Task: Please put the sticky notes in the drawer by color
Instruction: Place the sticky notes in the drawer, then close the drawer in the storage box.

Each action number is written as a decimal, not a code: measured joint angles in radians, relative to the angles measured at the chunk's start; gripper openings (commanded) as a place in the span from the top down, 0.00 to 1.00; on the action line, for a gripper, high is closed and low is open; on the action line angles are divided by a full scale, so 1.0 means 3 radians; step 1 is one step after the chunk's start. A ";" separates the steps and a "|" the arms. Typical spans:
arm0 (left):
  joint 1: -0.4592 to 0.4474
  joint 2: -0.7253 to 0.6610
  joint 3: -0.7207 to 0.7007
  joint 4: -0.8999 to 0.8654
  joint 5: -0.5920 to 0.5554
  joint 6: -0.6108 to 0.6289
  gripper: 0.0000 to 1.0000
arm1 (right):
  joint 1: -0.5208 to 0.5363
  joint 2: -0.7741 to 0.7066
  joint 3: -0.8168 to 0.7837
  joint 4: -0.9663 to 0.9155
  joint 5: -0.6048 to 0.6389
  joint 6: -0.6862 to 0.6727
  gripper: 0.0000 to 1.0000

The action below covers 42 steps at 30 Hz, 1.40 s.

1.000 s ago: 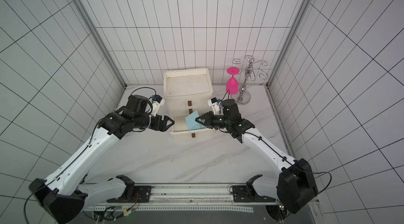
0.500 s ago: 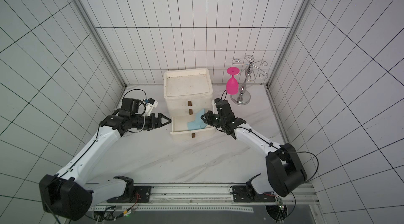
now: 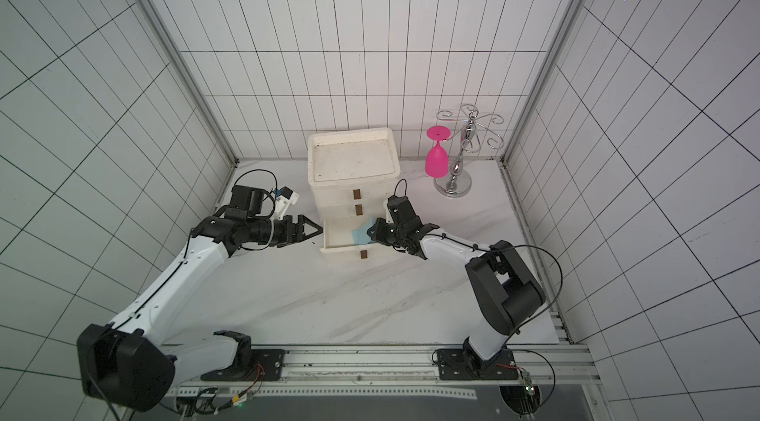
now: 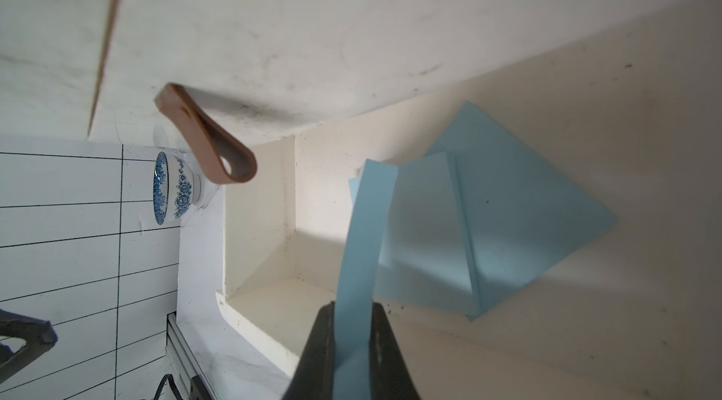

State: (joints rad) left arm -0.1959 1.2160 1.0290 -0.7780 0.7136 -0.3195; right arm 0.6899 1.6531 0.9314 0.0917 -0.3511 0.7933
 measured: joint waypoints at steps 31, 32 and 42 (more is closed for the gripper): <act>0.0006 0.0153 0.0264 -0.0064 -0.0148 -0.0095 0.10 | -0.0148 -0.1420 -0.0145 -0.0866 0.0904 -0.0768 0.55; 0.0006 0.0182 0.0333 -0.0061 -0.0195 -0.0118 0.10 | -0.0148 -0.1518 -0.0243 -0.0867 0.0921 -0.0767 0.55; -0.0116 0.0926 0.1879 -0.0009 -0.1109 -0.0543 0.16 | 0.0237 -0.1932 -0.1097 -0.0910 0.1137 -0.0633 0.55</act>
State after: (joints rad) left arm -0.2306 1.4937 1.5929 -0.7807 0.3809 -0.4824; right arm 0.7609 1.0737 0.6022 -0.1814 -0.0101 0.6033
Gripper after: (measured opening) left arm 0.848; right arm 0.449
